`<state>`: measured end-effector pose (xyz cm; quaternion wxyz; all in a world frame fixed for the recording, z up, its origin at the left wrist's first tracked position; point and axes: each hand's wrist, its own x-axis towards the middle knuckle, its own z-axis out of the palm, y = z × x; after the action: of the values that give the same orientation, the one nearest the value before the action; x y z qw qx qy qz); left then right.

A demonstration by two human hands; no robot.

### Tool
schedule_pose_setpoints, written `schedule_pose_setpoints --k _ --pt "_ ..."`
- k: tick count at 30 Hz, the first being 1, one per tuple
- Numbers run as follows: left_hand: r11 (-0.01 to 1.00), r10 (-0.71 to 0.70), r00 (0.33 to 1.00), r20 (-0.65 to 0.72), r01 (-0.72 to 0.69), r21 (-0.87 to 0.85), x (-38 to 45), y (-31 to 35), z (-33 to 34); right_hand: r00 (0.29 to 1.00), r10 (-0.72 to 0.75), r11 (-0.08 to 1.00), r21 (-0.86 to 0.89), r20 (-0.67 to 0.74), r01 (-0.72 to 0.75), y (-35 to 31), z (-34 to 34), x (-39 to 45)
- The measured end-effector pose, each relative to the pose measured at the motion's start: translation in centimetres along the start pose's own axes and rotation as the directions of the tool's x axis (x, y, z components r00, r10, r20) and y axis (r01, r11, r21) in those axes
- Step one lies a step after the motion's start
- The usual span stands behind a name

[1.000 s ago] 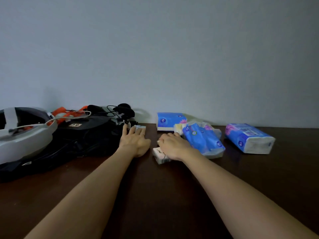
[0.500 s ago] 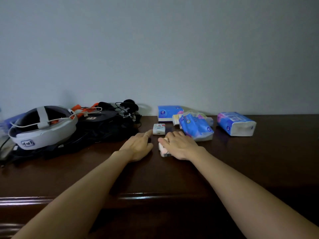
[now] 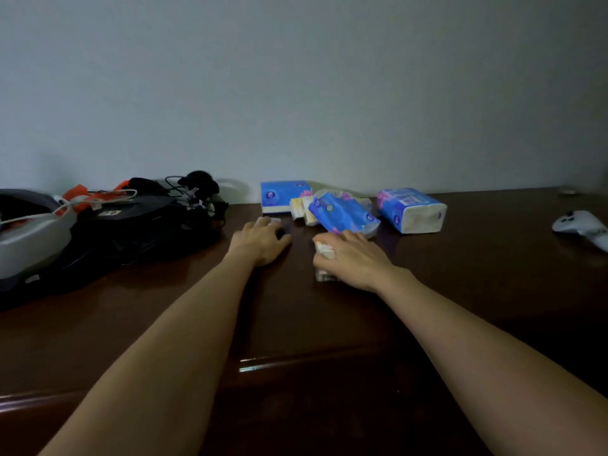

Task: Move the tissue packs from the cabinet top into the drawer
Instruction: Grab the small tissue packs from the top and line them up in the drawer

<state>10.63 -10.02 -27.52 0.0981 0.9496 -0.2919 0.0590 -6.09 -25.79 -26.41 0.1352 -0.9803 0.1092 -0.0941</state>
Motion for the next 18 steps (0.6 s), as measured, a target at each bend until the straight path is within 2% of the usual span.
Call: schedule_pose_setpoints --k 3,7,9,12,15,18 --pt "0.999 0.0 0.996 -0.095 -0.004 -0.046 -1.5 -0.1 -0.6 1.0 -0.001 0.999 -0.048 -0.023 -0.001 -1.2 -0.1 -0.2" --pt "1.0 0.03 0.978 -0.207 -0.03 0.001 -5.8 -0.3 -1.4 0.997 0.031 0.988 -0.149 -0.065 -0.04 -2.4 -0.1 -0.6" --pt "0.998 0.062 0.972 -0.229 -0.06 0.015 -8.7 -0.4 -1.9 0.994 0.011 0.968 -0.247 -0.11 -0.038 -3.2 -0.3 -1.5" --pt "0.998 0.043 0.979 -0.199 -0.032 0.06 -12.8 0.6 -2.6 0.977 -0.102 0.929 -0.37 -0.187 0.026 -3.6 -0.6 -3.8" --pt "0.998 0.02 0.953 -0.301 0.001 0.069 -17.8 2.2 -3.5 0.929 -0.205 0.939 -0.331 -0.309 0.097 -4.6 -0.4 -7.9" --pt "0.996 0.086 0.916 -0.392 -0.066 0.062 -23.9 4.4 -3.8 0.856 -0.249 0.952 -0.276 -0.454 0.131 -6.6 0.3 -12.2"
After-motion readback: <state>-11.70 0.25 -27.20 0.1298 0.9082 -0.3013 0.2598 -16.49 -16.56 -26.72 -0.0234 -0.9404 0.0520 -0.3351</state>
